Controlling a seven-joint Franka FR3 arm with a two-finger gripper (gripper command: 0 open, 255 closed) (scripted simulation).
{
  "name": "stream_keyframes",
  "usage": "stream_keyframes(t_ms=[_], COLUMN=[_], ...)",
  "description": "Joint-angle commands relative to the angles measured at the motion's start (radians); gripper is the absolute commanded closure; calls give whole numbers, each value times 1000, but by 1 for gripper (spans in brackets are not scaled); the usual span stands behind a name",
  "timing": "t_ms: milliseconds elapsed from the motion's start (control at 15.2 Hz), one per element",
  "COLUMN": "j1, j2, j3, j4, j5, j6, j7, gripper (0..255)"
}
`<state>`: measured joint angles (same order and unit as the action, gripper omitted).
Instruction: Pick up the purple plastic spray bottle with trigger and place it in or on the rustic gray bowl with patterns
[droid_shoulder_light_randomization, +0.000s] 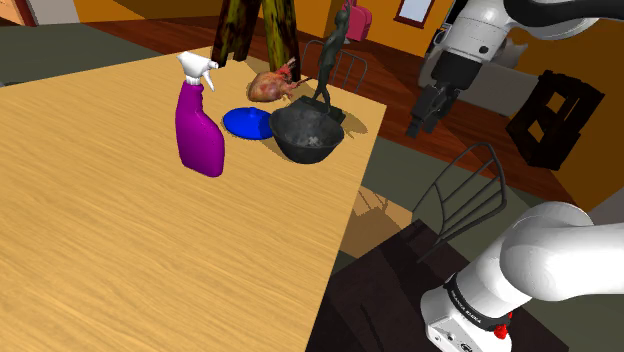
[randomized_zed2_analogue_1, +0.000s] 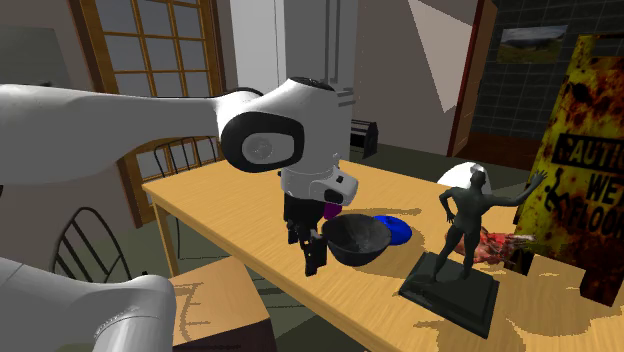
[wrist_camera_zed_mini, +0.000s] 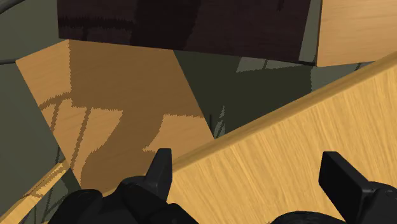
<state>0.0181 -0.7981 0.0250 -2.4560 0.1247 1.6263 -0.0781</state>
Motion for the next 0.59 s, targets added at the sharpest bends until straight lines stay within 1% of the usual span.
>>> stream_keyframes(t_ms=[0,528], j1=[0,80], j2=[0,127], j3=[0,113], j4=[0,-6], j5=[0,81], j6=[0,285], j7=[0,16], gripper=[0,0])
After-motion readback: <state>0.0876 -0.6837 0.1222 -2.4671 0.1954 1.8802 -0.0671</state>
